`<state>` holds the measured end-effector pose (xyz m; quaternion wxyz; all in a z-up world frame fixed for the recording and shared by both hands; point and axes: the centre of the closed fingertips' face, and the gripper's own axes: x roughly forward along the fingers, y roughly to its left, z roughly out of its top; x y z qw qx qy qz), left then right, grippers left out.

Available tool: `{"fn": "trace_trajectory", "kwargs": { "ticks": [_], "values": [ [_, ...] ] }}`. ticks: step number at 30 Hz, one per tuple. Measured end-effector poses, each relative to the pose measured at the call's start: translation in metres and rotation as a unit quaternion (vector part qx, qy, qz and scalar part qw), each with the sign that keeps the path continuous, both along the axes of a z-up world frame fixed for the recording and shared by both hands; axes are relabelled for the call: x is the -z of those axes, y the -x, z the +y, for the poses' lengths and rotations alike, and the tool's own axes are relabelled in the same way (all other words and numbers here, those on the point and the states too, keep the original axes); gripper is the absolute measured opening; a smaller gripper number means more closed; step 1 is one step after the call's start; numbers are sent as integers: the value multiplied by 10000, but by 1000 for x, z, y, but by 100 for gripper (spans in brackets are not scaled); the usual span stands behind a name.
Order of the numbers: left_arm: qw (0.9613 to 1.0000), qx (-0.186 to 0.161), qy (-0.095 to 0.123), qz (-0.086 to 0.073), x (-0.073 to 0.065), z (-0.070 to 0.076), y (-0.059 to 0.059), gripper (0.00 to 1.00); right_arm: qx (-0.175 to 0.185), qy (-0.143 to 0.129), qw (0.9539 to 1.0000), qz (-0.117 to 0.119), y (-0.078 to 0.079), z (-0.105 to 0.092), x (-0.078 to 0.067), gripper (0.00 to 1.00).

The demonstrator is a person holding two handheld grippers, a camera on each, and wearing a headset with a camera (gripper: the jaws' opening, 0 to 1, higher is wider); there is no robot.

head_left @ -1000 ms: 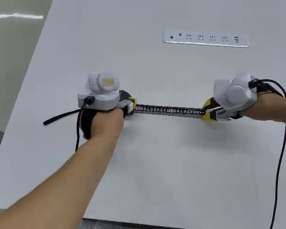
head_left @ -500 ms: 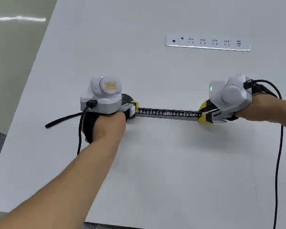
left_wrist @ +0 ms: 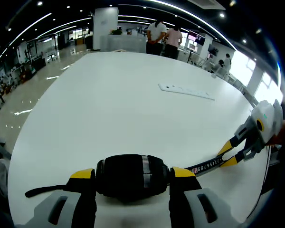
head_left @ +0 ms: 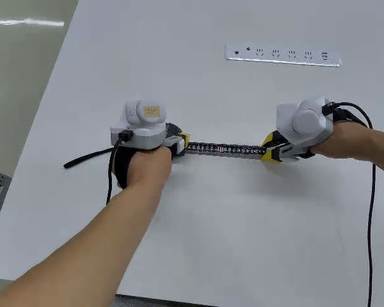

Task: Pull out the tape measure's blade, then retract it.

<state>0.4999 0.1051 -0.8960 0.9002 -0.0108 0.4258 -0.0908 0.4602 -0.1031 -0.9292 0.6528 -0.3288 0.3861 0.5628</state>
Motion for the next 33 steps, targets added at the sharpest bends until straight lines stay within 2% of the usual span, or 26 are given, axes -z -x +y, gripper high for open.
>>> {"fn": "trace_trajectory", "kwargs": {
  "ticks": [28,33],
  "values": [
    [10000,11,22,12,1,1,2,58,-41,-55,10000,-10,-2,36,6,14],
    [10000,10,24,12,1,1,2,58,-52,-55,10000,-14,-2,37,6,14]
  ]
}}
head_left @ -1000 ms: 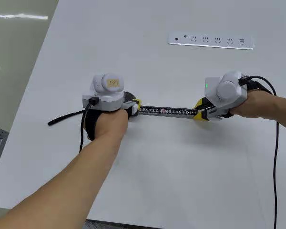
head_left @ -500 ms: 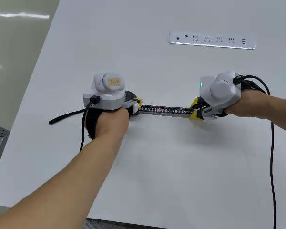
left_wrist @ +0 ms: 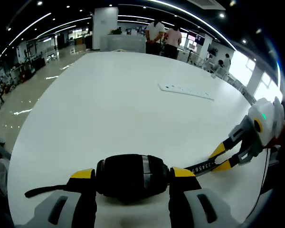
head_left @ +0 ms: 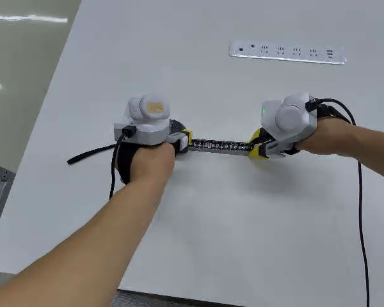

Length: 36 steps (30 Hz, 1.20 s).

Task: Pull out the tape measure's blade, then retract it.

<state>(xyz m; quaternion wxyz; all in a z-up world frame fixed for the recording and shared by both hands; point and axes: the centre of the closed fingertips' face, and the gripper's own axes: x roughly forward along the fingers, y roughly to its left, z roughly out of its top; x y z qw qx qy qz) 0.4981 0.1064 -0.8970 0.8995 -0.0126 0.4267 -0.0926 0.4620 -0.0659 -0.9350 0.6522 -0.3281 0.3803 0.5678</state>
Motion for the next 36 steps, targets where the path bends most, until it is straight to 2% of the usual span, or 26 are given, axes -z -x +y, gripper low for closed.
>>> {"fn": "trace_trajectory", "kwargs": {
  "ticks": [24,36],
  "values": [
    [10000,22,8,20,-1,1,0,58,-101,-102,9999,-7,-6,26,-1,14],
    [10000,15,6,40,2,2,0,58,-179,-211,9996,-82,-4,40,-3,14]
  ]
}}
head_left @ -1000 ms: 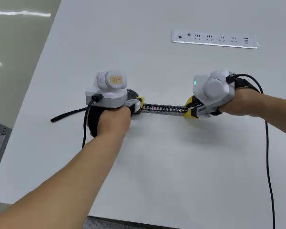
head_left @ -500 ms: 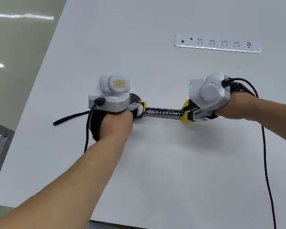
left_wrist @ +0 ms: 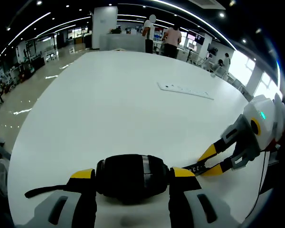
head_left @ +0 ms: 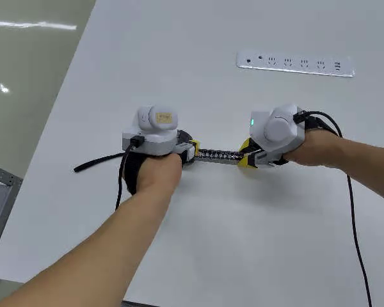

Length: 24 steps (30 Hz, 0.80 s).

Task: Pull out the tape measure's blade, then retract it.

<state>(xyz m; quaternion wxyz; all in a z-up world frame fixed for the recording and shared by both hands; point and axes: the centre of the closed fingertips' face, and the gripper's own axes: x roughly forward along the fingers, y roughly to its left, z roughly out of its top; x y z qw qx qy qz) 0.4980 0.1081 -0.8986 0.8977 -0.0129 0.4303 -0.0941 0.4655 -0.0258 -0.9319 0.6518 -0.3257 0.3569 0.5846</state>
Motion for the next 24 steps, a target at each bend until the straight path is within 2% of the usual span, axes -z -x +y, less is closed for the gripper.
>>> {"fn": "trace_trajectory", "kwargs": {
  "ticks": [24],
  "values": [
    [10000,-15,-7,-29,0,-1,-1,58,-10,-88,10000,-5,-4,22,5,14]
  ]
}}
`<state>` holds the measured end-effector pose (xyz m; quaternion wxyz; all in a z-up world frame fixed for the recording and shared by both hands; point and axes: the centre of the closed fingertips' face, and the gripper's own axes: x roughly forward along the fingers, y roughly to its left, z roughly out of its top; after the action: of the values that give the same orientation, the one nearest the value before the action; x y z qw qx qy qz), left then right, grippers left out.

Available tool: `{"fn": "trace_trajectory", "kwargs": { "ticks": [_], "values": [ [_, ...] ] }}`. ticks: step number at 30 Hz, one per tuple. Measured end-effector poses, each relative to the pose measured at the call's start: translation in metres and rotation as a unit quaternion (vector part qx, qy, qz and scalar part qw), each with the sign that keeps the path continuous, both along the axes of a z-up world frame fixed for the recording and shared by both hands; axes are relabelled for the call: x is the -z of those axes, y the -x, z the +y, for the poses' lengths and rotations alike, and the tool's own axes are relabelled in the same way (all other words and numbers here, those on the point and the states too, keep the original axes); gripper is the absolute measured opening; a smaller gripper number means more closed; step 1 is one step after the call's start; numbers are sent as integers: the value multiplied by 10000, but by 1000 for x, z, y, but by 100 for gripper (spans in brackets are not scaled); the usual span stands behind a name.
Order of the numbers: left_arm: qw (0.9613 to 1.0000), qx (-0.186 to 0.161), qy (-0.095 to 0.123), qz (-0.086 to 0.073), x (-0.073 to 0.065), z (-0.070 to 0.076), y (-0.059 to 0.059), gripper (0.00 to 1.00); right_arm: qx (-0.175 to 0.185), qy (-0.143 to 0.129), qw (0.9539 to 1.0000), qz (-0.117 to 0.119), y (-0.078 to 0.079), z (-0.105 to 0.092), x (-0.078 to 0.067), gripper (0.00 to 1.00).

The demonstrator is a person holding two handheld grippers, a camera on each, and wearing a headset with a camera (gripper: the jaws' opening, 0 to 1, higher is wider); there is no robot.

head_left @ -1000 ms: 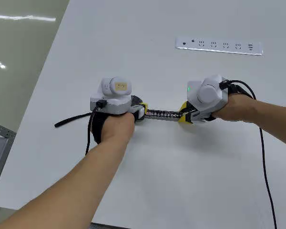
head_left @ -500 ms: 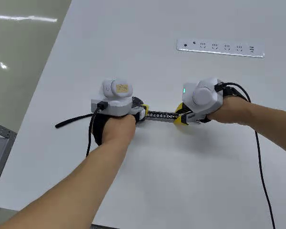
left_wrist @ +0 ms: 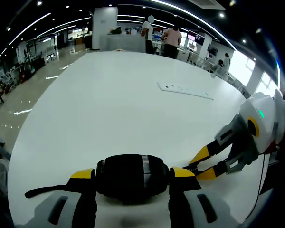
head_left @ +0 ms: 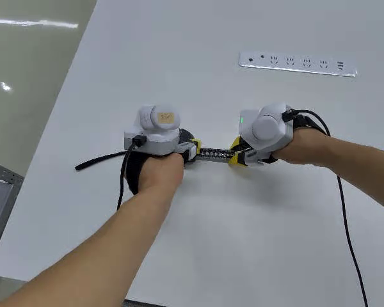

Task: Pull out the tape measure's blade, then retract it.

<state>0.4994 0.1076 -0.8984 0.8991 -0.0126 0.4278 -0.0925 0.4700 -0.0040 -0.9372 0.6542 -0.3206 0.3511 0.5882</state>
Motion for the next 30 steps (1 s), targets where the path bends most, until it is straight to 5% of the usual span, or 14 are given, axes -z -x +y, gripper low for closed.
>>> {"fn": "trace_trajectory", "kwargs": {
  "ticks": [30],
  "values": [
    [10000,1,-3,-31,-1,-1,1,58,19,-127,9999,-69,-4,30,-2,14]
  ]
}}
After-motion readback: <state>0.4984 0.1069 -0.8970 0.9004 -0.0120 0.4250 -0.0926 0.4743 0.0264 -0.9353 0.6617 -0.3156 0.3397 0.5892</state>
